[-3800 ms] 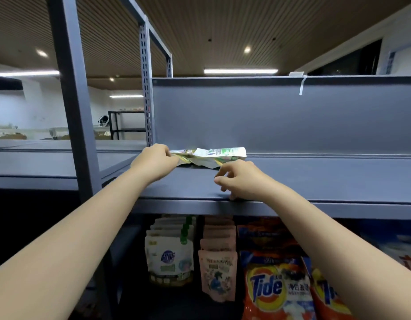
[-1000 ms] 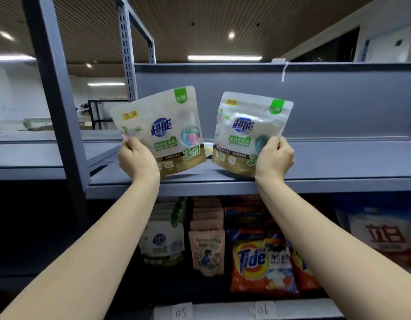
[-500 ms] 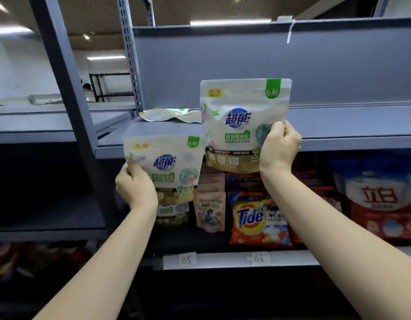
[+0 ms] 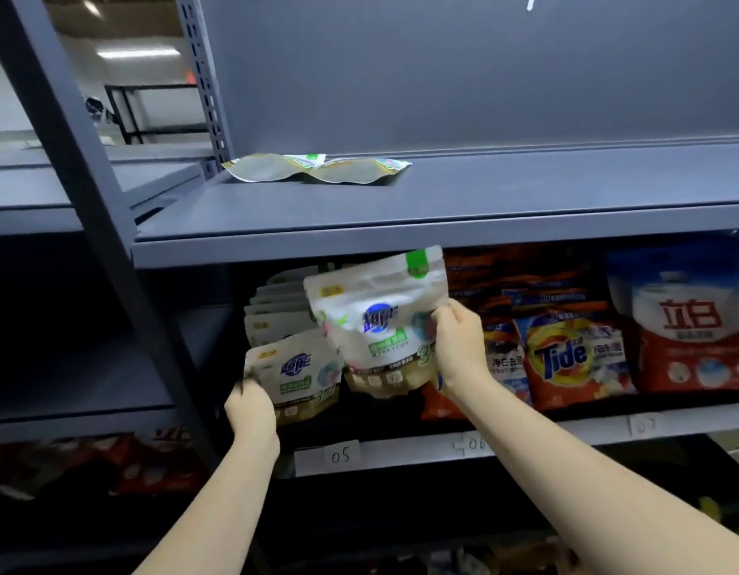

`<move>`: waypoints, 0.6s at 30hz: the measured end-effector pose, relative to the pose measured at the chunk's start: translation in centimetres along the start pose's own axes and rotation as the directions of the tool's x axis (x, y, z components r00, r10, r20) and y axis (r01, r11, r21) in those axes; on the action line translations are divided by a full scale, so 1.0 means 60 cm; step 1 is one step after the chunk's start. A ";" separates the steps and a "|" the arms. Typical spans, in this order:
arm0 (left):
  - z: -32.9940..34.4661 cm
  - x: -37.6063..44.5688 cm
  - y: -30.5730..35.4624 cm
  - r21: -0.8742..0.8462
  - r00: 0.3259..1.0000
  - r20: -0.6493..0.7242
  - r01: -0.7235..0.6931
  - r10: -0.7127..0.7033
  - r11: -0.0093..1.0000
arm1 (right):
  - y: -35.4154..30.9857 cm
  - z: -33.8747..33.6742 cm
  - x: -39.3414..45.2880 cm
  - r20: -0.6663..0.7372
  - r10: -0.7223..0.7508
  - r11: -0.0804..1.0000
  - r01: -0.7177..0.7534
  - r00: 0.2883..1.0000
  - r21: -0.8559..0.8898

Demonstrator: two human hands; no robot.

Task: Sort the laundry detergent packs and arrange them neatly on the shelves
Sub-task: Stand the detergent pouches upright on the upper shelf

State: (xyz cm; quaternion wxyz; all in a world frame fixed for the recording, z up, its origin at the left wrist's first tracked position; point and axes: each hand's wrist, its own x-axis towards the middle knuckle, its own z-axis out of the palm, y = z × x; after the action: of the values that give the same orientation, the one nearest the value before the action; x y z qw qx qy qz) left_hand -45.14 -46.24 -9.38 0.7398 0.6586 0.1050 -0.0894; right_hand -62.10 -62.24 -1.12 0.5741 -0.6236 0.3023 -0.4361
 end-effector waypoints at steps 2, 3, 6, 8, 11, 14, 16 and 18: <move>0.002 0.033 -0.010 0.029 0.995 0.024 0.091 -0.092 0.995 | 0.028 0.016 -0.002 0.037 0.075 0.996 -0.073 0.997 -0.059; 0.003 0.050 -0.014 0.034 0.989 0.035 0.140 -0.141 0.990 | 0.039 0.024 -0.003 0.051 0.108 0.991 -0.103 0.993 -0.084; 0.011 0.089 -0.021 0.068 0.969 0.130 0.204 -0.211 0.977 | 0.067 0.049 -0.006 0.105 0.191 0.975 -0.176 0.976 -0.134; 0.016 0.104 -0.023 0.042 0.968 0.148 0.197 -0.201 0.979 | 0.084 0.064 -0.011 0.159 0.239 0.970 -0.229 0.958 -0.077; 0.019 0.124 -0.026 -0.081 0.962 0.189 0.217 -0.199 0.973 | 0.111 0.087 -0.018 0.229 0.307 0.950 -0.312 0.924 -0.014; 0.023 0.135 -0.020 -0.082 0.948 0.282 0.180 -0.150 0.980 | 0.142 0.113 -0.020 0.231 0.390 0.921 -0.370 0.892 -0.126; 0.022 0.141 -0.021 -0.050 0.947 0.298 0.144 -0.123 0.988 | 0.158 0.130 -0.022 0.248 0.435 0.900 -0.410 0.866 -0.147; 0.019 0.147 -0.030 -0.023 0.939 0.323 0.135 -0.120 0.991 | 0.167 0.147 -0.022 0.251 0.465 0.885 -0.443 0.849 -0.142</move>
State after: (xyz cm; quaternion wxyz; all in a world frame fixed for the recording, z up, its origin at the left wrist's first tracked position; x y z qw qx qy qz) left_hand -37.08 -47.55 -13.38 0.7542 0.6103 0.0279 -0.2407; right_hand -53.60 -58.69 -10.82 0.6726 -0.6114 0.3743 -0.1836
